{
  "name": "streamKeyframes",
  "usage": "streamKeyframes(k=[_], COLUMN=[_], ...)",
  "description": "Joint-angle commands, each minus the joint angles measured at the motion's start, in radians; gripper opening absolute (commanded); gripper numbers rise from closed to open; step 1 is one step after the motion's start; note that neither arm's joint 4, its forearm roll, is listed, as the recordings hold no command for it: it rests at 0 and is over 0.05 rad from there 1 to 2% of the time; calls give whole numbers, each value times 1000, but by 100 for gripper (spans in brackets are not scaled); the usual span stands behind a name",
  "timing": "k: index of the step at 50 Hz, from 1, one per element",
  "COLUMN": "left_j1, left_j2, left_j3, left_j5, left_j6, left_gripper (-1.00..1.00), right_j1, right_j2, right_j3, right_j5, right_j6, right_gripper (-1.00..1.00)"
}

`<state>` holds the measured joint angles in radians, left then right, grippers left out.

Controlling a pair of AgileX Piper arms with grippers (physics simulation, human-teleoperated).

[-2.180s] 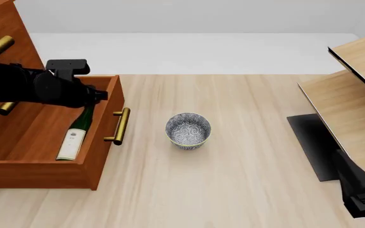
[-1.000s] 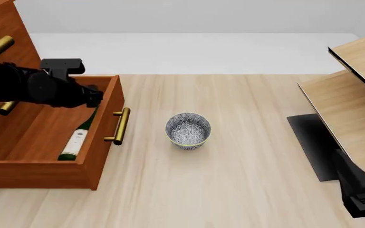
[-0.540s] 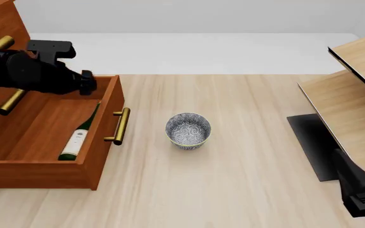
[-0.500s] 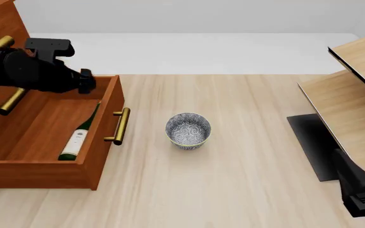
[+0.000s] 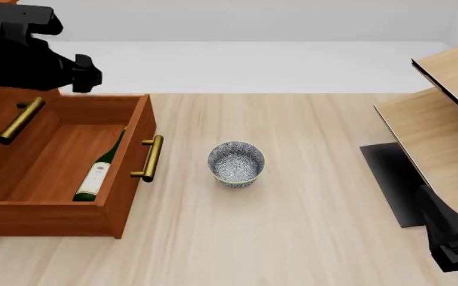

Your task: Put the wine bottle in the bottom drawer of the cabinet.

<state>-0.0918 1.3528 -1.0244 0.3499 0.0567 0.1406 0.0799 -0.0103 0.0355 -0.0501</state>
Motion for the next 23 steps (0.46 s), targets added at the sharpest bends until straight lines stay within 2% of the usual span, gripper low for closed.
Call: streamKeyframes(k=[1,16,18,20,22,23], left_j1=[-8,-15,-6,-21,-14,-13], left_j2=[-128,-321,-350,-380,-403,-425], left_j3=[-24,-16,-20,-24,-27,-23], left_j5=[91,198,216,239,252,260], left_j6=[6,9,29,14,20,48], left_gripper=[100,100,100,100,100,100], right_j1=[4,13,12,12,13,12], right_j2=[10,21,19,14,13,14], right_j3=[1,-3,-3,-4,-5,-8], right_j5=[-11,-21,-19,-14,-12,-12], right_j6=[0,-2,-4,-3,-4,-4], right_gripper=[100,100,100,100,100,100])
